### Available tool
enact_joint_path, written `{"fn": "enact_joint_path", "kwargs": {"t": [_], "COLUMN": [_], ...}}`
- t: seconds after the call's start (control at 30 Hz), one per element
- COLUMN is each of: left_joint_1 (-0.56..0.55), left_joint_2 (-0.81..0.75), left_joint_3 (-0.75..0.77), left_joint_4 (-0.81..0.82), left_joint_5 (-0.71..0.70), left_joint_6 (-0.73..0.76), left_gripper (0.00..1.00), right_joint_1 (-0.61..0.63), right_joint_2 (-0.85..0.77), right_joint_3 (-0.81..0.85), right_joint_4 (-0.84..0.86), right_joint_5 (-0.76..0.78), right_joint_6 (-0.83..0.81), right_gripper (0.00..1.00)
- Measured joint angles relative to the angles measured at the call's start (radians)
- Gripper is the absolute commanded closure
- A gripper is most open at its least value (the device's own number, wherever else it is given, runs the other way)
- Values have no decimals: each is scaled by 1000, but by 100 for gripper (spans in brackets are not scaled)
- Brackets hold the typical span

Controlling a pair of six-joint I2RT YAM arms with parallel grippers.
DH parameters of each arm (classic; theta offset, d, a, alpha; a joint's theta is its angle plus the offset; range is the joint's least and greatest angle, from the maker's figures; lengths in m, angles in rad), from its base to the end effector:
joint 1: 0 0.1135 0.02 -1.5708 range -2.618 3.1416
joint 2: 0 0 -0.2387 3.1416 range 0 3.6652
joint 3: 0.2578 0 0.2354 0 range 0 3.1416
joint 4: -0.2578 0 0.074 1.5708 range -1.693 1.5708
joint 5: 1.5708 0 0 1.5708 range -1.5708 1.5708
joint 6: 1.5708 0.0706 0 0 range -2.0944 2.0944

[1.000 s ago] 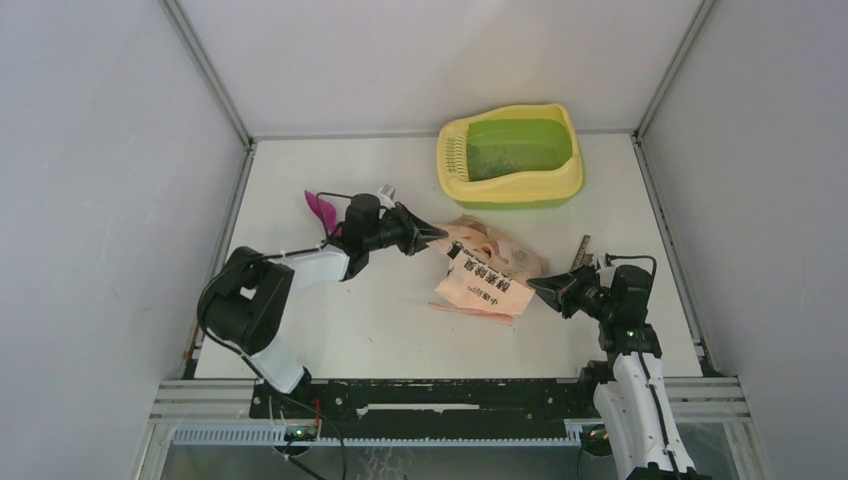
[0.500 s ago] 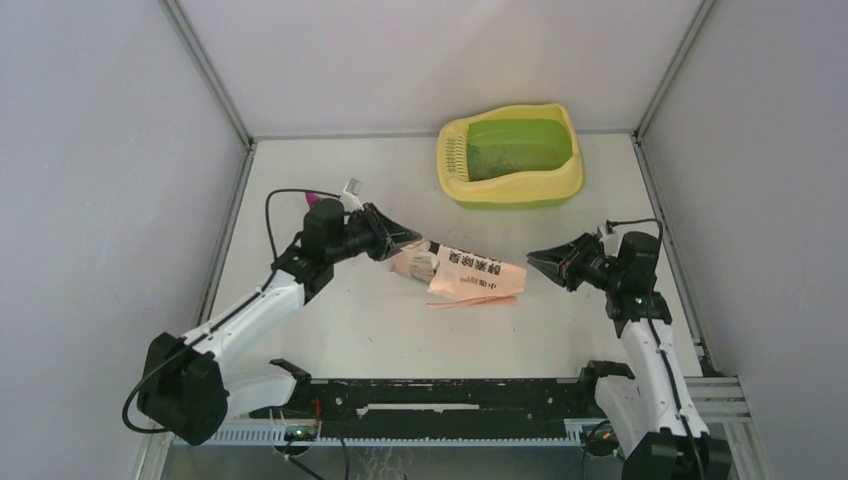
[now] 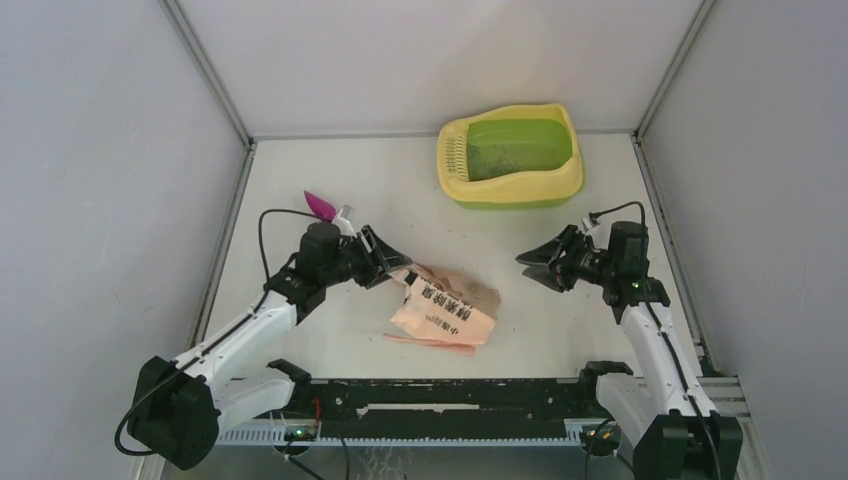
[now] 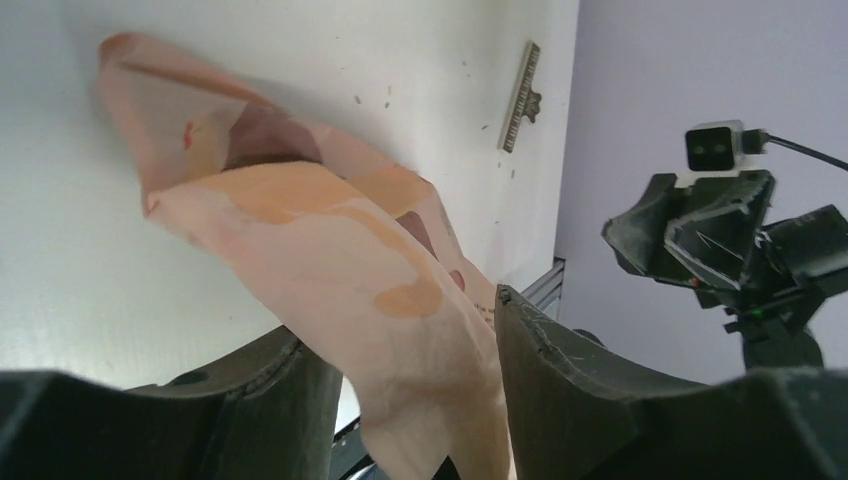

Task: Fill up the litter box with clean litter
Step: Close the cat litter bag at the center of the board.

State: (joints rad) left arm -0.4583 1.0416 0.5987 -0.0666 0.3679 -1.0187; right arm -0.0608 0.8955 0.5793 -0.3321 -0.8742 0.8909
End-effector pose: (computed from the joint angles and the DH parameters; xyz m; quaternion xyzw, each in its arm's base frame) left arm 0.2156 -0.1347 0.2080 -0.1455 0.8405 -0.4516 0.2617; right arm 0.2038 0.0418 0.2140 0.2042 0.8075 0.5095 0.2161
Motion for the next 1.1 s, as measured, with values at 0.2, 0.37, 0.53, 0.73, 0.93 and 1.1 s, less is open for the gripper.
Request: {"fn": "enact_joint_path", "kwargs": {"t": [0.2,0.37,0.53,0.73,0.93,1.1], "left_joint_1": [2,3,3,3,3,3], "left_joint_2": [-21,-24,-39,-43,-53,-59], "left_joint_3": [0,0,0,0,0,0], "left_joint_4": [-54,-57,-58,-57,-57,-56], "left_joint_5": [-21,-24,-24,-24,-24,-24], "left_joint_6": [33,34,34,34,33,33], "left_gripper": [40,40,40,41,41,41], "right_joint_1": [53,104,242,421,556,648], "right_joint_2": [-124,-278,-408,-483,-435,-329], "right_joint_3": [-11,-111,-219,-346,-399,-424], "right_joint_4": [-132,-168,-165,-63,103,275], "right_joint_5": [0,16,74,187,288,369], "right_joint_6": [-8,113,293,515,695,829], "right_gripper": [32,27,27,26,26,31]}}
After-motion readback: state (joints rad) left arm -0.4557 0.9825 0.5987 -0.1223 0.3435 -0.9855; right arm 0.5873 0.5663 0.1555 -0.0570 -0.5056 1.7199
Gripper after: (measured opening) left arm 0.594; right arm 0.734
